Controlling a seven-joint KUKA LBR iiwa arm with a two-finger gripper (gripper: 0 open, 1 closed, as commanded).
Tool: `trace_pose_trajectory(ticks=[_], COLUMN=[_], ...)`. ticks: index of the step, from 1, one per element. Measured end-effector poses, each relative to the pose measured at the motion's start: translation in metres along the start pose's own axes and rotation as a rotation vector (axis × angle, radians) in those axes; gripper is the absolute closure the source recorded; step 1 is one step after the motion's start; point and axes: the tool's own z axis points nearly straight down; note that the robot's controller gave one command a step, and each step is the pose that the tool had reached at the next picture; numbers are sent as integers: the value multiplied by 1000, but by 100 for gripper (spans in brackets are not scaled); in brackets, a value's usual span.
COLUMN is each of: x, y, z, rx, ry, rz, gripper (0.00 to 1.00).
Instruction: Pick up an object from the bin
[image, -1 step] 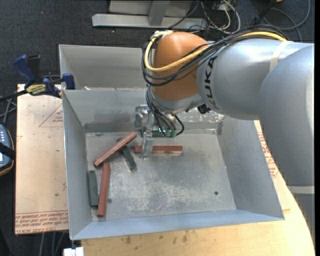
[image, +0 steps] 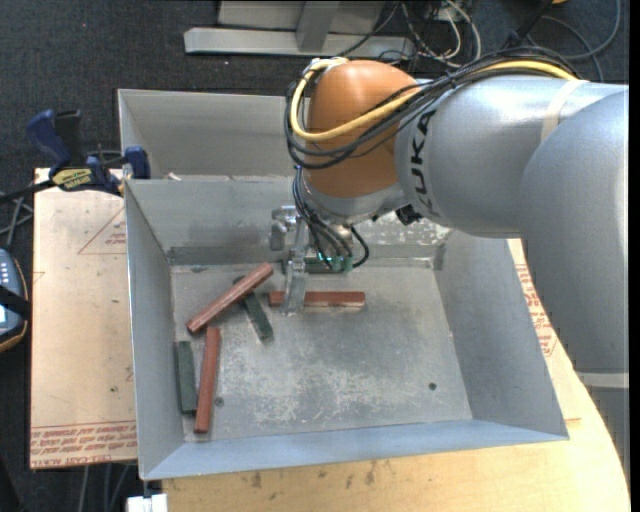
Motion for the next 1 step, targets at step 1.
trace_pose_trajectory(ticks=[1], x=[7], y=[-2], z=[100], rx=[-2], ry=[-4], rz=[-188], gripper=[100])
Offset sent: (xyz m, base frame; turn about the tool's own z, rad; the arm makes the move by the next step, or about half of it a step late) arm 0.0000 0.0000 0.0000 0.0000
